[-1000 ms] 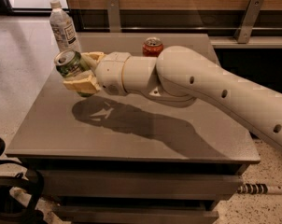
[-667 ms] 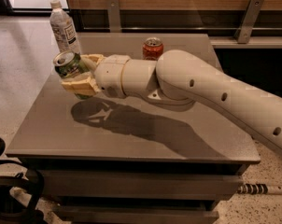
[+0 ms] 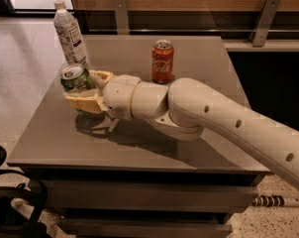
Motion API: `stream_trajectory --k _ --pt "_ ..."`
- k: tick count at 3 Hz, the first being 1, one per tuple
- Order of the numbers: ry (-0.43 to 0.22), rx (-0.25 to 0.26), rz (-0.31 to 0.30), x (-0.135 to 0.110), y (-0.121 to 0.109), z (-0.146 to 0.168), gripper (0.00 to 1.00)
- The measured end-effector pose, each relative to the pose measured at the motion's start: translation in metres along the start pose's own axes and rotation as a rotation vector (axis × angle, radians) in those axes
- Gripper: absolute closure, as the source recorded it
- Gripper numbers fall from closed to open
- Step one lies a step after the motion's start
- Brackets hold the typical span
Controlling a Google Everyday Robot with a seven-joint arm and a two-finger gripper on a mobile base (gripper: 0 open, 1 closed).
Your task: Place green can upright
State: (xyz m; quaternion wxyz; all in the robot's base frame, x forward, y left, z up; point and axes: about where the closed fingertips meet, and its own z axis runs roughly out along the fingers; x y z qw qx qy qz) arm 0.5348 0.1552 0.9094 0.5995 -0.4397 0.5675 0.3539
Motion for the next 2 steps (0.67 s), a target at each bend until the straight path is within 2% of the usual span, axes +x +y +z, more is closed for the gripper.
stream_trajectory --k 1,2 --pt "-0.030 -0.002 0.016 0.0031 0.0045 0.0024 1.00" --pt "-0.020 -0.002 0.025 0.0067 0.0064 0.0051 1.00"
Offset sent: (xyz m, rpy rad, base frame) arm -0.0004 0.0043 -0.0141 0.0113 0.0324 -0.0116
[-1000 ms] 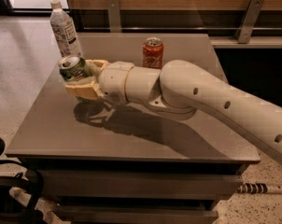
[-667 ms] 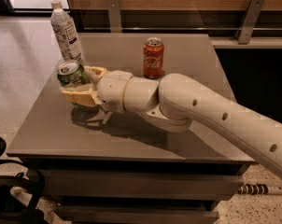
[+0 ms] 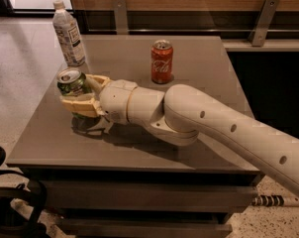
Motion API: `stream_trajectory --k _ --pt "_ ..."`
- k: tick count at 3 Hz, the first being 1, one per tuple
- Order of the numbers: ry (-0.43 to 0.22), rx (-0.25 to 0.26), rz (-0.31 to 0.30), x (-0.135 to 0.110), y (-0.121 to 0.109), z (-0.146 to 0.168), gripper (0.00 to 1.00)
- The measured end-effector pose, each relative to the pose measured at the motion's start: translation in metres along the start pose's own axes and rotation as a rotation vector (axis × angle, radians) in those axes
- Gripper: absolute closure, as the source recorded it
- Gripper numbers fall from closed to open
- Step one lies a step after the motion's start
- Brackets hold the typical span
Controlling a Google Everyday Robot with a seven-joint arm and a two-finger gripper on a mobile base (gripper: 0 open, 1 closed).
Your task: Place green can upright
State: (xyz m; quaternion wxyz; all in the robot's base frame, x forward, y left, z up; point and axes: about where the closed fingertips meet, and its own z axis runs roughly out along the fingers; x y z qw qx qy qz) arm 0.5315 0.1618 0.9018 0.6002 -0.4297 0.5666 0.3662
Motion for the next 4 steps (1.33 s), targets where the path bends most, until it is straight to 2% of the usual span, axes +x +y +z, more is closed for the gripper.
stream_trajectory --k 1,3,4 --pt "0.029 0.024 0.004 0.006 0.000 -0.005 1.00" --pt "0.049 0.076 0.038 0.035 -0.010 -0.019 1.00" --pt "0.049 0.076 0.039 0.033 -0.010 -0.019 0.87"
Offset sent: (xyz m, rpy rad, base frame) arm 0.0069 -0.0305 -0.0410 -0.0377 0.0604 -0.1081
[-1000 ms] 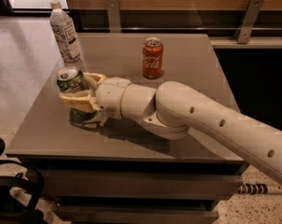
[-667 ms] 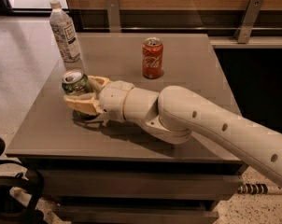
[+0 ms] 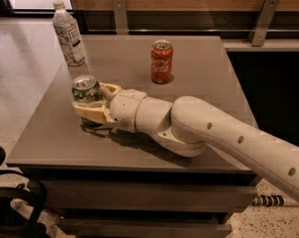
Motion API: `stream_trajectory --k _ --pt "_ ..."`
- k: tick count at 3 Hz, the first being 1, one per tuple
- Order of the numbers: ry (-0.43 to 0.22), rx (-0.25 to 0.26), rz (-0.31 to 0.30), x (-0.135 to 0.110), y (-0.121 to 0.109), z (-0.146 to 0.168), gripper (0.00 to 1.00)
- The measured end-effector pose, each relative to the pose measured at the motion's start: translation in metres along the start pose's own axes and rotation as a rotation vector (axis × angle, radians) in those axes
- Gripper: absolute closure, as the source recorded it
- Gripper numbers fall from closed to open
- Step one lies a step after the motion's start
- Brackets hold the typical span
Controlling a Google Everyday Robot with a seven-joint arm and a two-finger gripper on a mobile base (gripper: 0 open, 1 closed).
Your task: Place green can upright
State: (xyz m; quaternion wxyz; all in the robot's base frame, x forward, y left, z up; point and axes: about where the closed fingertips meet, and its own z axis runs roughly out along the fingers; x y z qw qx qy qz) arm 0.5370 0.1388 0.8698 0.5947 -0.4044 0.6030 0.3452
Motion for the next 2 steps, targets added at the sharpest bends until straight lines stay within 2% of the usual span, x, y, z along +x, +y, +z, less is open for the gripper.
stream_trajectory --k 1,2 --pt "0.000 0.000 0.000 -0.0011 0.0000 0.0000 0.57" --pt "0.000 0.000 0.000 -0.0012 0.0001 0.0001 0.33"
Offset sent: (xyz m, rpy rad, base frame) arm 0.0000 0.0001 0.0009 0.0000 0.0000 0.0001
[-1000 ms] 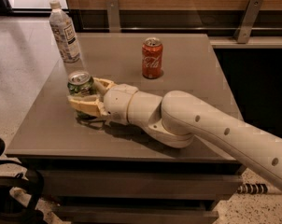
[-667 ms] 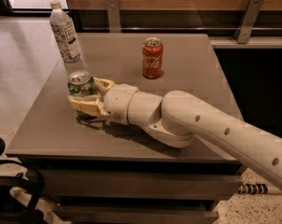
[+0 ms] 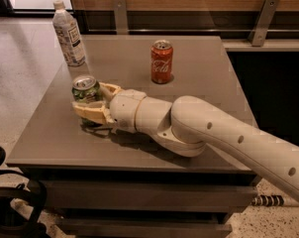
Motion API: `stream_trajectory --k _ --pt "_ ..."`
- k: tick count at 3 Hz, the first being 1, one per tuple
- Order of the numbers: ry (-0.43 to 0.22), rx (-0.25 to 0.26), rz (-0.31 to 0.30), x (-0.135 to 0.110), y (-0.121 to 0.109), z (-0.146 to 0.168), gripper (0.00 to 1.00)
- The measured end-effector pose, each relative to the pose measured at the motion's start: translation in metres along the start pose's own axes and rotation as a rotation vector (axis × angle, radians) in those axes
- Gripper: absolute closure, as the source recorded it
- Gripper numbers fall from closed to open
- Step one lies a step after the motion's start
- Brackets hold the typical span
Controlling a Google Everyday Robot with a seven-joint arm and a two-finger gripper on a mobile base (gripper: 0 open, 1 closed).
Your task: Place green can upright
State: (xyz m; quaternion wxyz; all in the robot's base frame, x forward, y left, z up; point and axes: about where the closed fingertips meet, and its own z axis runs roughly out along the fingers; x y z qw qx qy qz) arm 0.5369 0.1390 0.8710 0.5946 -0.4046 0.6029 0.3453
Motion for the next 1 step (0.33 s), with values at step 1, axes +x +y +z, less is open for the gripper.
stream_trajectory --k 1 --pt "-0.001 -0.003 -0.001 -0.0007 0.0015 0.0011 0.10"
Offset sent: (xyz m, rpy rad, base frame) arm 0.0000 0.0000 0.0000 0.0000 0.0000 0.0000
